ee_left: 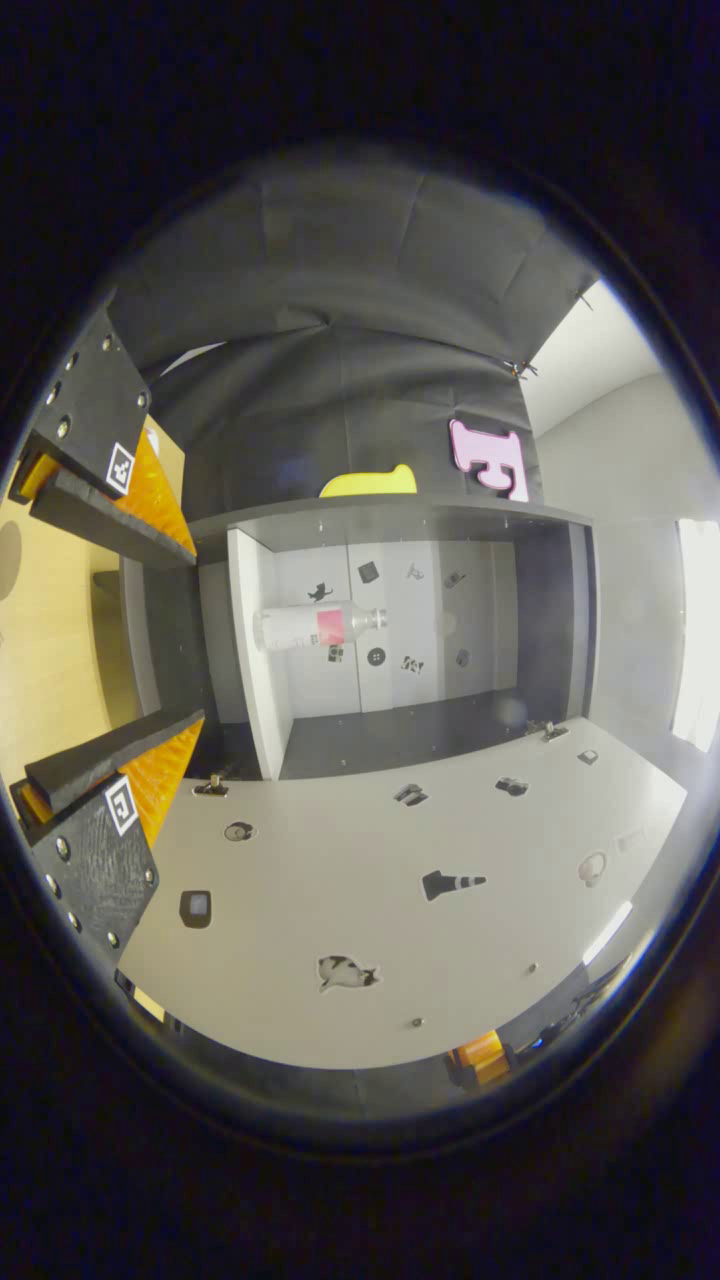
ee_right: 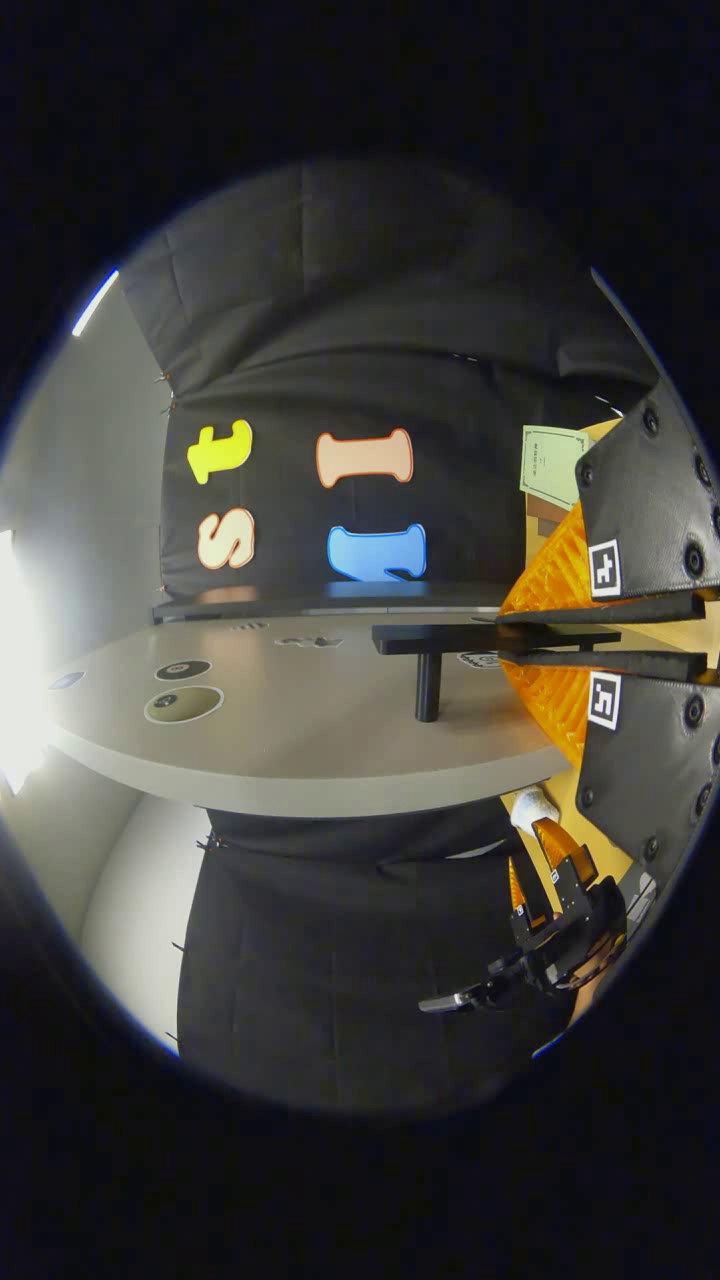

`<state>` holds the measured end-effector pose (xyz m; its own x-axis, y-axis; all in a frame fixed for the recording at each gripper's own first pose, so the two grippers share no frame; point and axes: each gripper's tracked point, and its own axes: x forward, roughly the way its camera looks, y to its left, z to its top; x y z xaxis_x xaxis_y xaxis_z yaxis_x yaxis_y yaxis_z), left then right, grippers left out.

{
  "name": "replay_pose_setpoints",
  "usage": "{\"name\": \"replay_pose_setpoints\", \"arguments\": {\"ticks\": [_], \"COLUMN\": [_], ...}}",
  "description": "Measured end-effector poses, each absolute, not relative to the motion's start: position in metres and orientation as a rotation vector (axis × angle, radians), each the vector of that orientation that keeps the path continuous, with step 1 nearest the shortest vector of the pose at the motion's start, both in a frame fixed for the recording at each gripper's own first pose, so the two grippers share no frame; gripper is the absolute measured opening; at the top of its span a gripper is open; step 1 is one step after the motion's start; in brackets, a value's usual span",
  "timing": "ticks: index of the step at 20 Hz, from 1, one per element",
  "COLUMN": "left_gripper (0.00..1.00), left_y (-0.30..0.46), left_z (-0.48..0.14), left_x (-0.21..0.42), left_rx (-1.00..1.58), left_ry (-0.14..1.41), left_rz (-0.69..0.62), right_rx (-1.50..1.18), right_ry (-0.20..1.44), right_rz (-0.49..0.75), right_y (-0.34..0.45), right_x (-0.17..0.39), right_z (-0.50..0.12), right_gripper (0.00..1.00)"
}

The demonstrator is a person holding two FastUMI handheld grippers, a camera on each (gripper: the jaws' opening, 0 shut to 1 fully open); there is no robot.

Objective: Open the cabinet door with the right hand, grasp the bottle in the cabinet with the left hand and place it on the coaster, then close the cabinet door with the right hand.

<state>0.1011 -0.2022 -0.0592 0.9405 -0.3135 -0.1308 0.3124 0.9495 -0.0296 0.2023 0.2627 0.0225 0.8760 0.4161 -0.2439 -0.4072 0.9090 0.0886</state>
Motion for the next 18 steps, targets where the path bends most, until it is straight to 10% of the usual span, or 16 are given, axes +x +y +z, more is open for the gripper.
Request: {"name": "replay_pose_setpoints", "arguments": {"ticks": [8,14,15,18], "left_gripper": [0.83,0.86,0.86,0.88], "left_y": [-0.233,-0.250,-0.251,-0.250], "left_z": [-0.043,-0.012,-0.006,0.008], "left_x": [0.096,0.103,0.106,0.121], "left_rx": [0.033,0.037,0.038,0.044], "left_ry": [0.119,0.089,0.082,0.066], "left_rz": [-0.264,-0.233,-0.231,-0.226], "right_rx": [0.098,0.038,0.052,0.035], "right_ry": [0.241,0.227,0.232,0.224], "right_rz": [0.637,0.494,0.473,0.308], "right_y": [0.276,0.231,0.229,0.197], "right_x": [0.177,0.194,0.195,0.211], "right_z": [0.027,0.012,0.012,0.006], "right_gripper": [0.16,0.19,0.28,0.96]}}
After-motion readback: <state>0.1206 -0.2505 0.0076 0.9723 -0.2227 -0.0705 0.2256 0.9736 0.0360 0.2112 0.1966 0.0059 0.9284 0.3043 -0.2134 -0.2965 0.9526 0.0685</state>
